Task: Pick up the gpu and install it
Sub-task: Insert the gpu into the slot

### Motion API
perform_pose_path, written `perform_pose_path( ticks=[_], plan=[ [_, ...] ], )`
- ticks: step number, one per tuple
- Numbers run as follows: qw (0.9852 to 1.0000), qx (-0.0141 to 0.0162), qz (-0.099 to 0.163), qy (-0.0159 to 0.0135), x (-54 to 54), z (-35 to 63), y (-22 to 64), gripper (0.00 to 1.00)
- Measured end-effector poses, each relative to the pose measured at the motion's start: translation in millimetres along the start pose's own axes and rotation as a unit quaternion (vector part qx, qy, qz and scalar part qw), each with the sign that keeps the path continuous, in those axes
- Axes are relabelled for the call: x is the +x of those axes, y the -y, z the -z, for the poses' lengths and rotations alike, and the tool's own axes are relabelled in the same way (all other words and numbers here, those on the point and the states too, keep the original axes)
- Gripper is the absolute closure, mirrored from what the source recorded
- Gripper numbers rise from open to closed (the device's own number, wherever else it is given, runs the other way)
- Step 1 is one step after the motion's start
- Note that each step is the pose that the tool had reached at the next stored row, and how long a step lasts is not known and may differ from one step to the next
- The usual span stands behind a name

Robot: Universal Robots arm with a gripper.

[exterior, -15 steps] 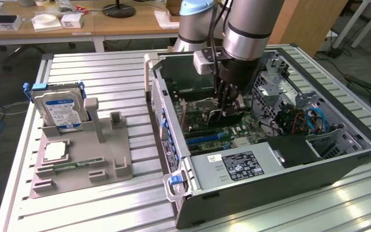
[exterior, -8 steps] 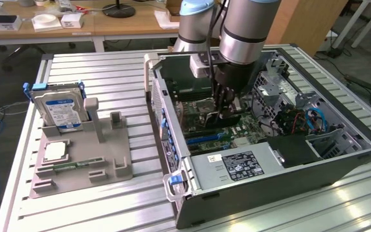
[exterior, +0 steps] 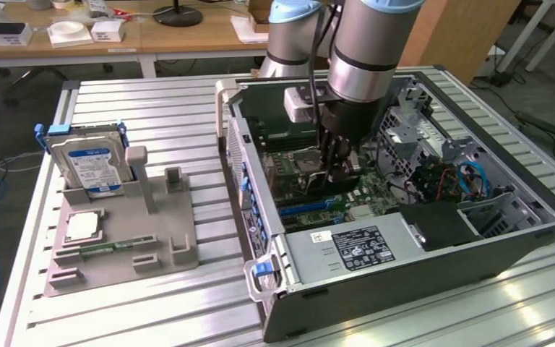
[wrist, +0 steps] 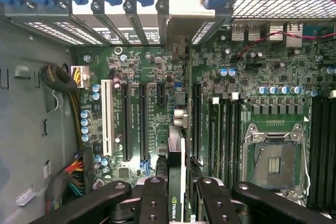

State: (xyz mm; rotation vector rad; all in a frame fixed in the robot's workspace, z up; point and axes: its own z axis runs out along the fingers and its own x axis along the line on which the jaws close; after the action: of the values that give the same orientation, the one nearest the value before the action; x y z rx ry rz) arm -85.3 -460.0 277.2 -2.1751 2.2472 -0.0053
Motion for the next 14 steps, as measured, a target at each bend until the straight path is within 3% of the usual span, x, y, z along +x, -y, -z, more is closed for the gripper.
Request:
perform_pose_path(
  ticks=[14],
  plan=[
    [1.0000, 0.0000, 0.000, 0.0000, 2.5, -10.2, -3.5, 0.74]
  ],
)
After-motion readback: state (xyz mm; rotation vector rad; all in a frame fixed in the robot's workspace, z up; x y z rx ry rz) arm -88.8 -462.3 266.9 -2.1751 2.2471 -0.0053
